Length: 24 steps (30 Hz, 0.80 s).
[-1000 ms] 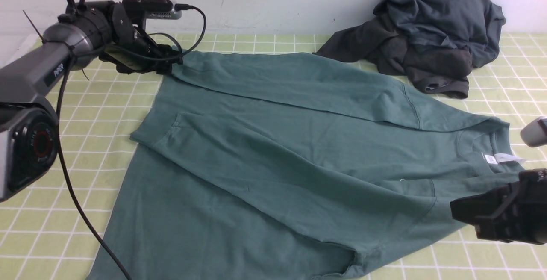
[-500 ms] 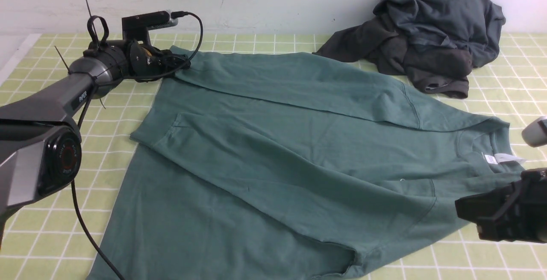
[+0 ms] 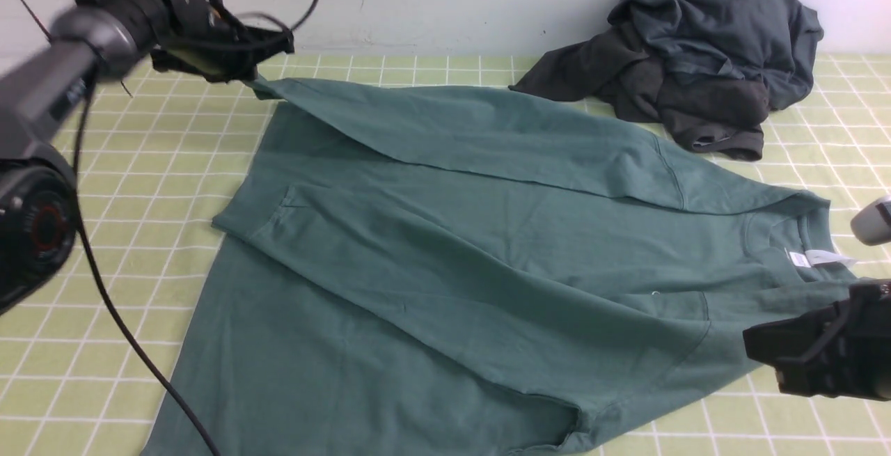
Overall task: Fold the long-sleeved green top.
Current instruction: Use the left arm to drag and drop the cuff onto the cuff closest to the left arm
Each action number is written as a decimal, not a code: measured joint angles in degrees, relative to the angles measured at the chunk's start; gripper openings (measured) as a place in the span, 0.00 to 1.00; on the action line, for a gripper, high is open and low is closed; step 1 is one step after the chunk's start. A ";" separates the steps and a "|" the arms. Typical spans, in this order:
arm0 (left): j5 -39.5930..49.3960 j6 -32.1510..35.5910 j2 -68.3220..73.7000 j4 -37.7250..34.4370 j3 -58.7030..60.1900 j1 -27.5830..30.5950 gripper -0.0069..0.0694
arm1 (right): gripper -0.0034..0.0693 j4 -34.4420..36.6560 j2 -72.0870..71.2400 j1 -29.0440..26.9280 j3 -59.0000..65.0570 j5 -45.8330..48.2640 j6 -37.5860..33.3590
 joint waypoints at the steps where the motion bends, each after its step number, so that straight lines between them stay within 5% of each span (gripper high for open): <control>1: 5.12 2.00 -1.93 0.30 -0.28 -0.28 0.09 | 0.03 0.22 0.00 0.00 0.00 0.07 0.00; 6: 21.44 9.02 -6.25 2.96 1.51 -1.93 0.09 | 0.03 1.10 0.00 0.00 0.00 0.80 0.05; 24: 22.43 7.06 -21.86 11.80 35.29 -10.39 0.09 | 0.03 2.04 0.00 0.00 0.00 5.93 0.05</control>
